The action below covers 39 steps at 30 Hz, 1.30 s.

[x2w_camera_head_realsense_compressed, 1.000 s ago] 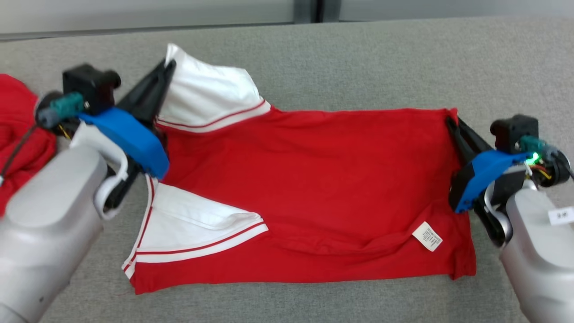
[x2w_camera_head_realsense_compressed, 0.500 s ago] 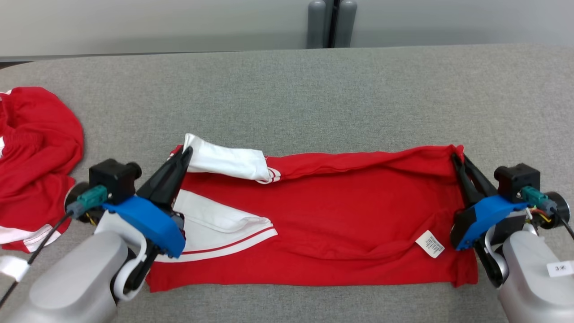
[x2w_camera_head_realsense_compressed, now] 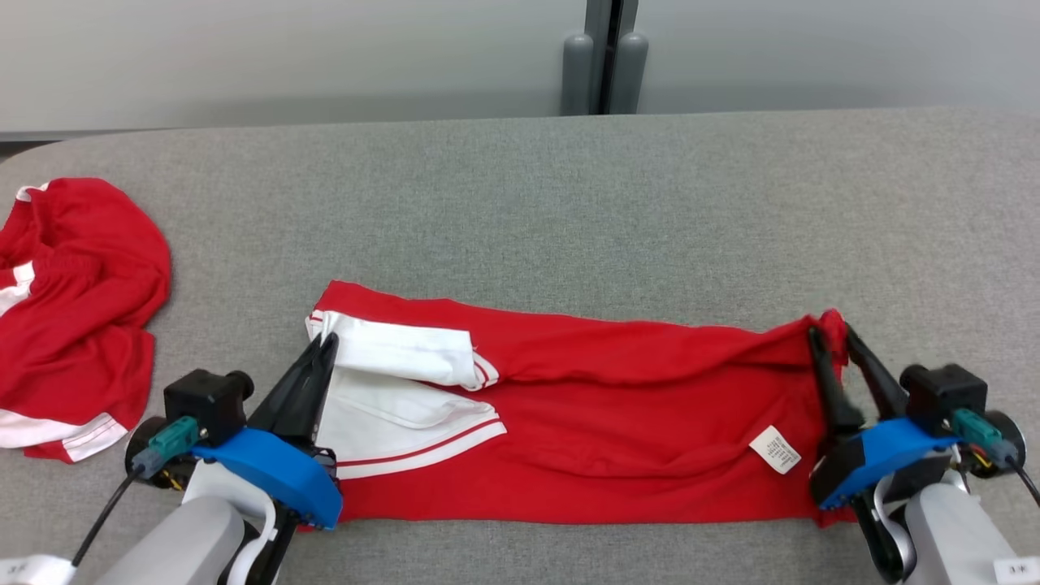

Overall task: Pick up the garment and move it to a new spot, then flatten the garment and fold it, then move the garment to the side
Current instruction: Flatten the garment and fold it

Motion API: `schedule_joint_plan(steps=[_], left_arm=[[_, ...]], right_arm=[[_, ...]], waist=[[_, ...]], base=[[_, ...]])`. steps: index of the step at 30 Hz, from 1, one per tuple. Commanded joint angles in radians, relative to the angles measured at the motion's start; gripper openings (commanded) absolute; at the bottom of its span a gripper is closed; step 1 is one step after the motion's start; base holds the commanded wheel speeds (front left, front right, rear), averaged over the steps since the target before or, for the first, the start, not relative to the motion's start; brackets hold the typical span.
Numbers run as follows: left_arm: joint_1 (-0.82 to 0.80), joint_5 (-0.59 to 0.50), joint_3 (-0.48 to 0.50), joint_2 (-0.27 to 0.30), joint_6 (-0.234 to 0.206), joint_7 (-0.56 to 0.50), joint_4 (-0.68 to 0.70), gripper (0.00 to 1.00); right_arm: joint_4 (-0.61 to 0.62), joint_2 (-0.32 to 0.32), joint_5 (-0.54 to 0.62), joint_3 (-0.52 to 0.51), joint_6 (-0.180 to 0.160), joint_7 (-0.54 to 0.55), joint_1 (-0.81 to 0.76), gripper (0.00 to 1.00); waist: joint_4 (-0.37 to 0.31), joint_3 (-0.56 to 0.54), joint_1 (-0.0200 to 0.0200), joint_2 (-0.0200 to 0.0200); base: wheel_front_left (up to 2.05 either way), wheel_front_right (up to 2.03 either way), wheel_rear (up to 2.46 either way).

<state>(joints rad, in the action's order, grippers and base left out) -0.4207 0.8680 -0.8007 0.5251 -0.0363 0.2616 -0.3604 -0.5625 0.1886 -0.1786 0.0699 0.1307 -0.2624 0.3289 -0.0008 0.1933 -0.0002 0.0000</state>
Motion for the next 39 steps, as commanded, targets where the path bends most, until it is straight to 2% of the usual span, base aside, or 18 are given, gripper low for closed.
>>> schedule_joint_plan(steps=[1, 10, 18, 23, 31, 37, 38, 39], left_arm=[[0.017, -0.012, 0.019, -0.008, -0.007, 0.005, 0.0, 1.0], [0.16, -0.189, 0.286, -0.102, -0.015, 0.004, 0.071, 1.0], [0.263, -0.411, 0.52, -0.22, 0.011, 0.004, 0.166, 1.0], [0.315, -0.512, 0.643, -0.297, 0.033, 0.005, 0.204, 1.0], [0.367, -0.619, 0.808, -0.39, 0.074, 0.005, 0.231, 1.0], [0.392, -0.699, 0.873, -0.424, 0.1, 0.005, 0.231, 1.0], [0.392, -0.706, 0.879, -0.427, 0.104, 0.005, 0.229, 1.0], [0.392, -0.713, 0.886, -0.431, 0.106, 0.005, 0.228, 1.0]], right_arm=[[0.014, -0.005, -0.006, -0.007, 0.0, -0.003, -0.023, 1.0], [0.154, -0.025, -0.015, -0.069, 0.0, -0.003, -0.116, 1.0], [0.044, -0.043, 0.001, -0.117, 0.0, 0.023, -0.109, 1.0], [-0.034, -0.058, 0.013, -0.156, 0.0, 0.04, -0.103, 1.0], [-0.135, -0.086, -0.003, -0.156, 0.0, 0.064, -0.091, 1.0], [-0.179, -0.119, -0.058, -0.102, 0.001, 0.082, -0.099, 1.0], [-0.18, -0.123, -0.075, -0.091, 0.002, 0.087, -0.102, 0.38], [-0.179, -0.126, -0.09, -0.08, 0.002, 0.089, -0.105, 0.21]], waist=[[-0.001, -0.004, 0.0002, 0.0], [-0.002, -0.027, 0.0002, 0.0], [0.016, -0.031, 0.0002, 0.0], [0.026, -0.025, 0.0002, 0.0], [0.03, -0.021, 0.0002, 0.0], [0.032, -0.023, 0.0002, 0.0], [0.033, -0.024, 0.0002, 0.0], [0.033, -0.025, 0.0002, 0.0]], base=[[0.0, 0.0, 0.0], [0.0, 0.0, 0.0], [0.0, 0.0, 0.0], [0.0, 0.0, 0.0], [0.0, 0.0, 0.0], [0.0, 0.0, 0.0], [0.0, 0.0, 0.0], [0.0, 0.0, 0.0]])
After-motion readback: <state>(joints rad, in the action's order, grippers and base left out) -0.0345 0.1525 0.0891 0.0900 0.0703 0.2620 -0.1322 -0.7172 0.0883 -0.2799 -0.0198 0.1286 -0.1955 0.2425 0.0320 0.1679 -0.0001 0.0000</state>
